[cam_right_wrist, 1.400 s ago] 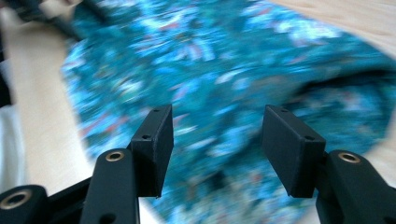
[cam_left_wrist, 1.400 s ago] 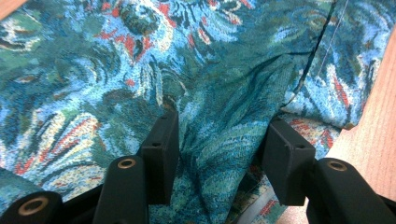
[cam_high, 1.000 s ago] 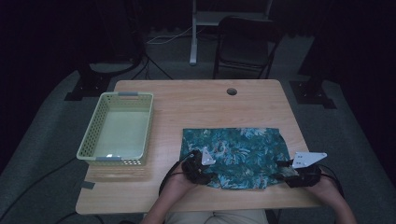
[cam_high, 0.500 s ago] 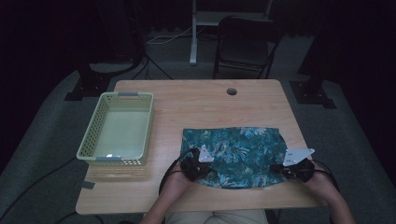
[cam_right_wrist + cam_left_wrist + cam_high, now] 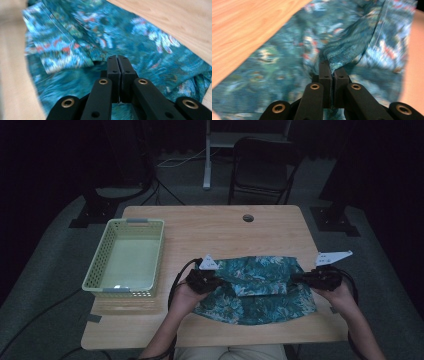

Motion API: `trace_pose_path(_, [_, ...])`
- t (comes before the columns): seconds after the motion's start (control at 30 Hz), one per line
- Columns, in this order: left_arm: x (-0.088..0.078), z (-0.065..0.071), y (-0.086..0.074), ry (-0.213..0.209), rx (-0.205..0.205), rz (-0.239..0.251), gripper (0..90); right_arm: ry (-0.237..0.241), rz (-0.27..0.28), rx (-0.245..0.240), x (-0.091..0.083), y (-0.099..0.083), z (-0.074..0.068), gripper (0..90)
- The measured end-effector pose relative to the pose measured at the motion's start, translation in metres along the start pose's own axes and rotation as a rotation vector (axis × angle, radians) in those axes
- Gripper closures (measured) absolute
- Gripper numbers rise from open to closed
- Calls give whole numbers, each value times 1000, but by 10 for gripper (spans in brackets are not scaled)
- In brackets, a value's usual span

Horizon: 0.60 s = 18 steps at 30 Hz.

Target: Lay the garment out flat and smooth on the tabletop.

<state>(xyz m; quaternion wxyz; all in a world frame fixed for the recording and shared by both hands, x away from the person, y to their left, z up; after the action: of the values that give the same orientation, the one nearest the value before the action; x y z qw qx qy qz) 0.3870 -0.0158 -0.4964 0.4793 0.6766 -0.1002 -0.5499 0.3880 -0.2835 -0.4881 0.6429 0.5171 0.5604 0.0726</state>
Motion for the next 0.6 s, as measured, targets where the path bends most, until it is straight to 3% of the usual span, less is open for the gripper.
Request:
trace_pose_path(0.13, [18, -21, -9, 42, -47, -47, 887, -38, -58, 90, 21, -5, 22, 886])
trace_pose_path(0.23, [29, -29, -16, 53, -52, -85, 887, -51, -101, 130, 35, -10, 33, 886])
trace_pose_path(0.4, [37, -31, -27, 55, -43, -141, 887, -63, -154, 131, 52, -17, 36, 887])
trace_pose_path(0.6, [33, -22, -34, 56, -25, -155, 887, -65, -168, 105, 53, -25, 26, 886])
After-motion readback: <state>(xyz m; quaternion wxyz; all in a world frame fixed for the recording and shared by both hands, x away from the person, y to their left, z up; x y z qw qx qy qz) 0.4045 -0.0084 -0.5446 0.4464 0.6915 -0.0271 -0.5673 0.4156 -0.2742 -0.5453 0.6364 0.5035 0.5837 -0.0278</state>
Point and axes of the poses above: each handheld gripper's, and its own axes: x roughly forward along the jaws, y roughly out of its top, z roughly to its right, the point moved 10 cm from there along x, roughly forward along the jaws, and after that the axes turned 2 degrees about x, right-handed, at the moved point
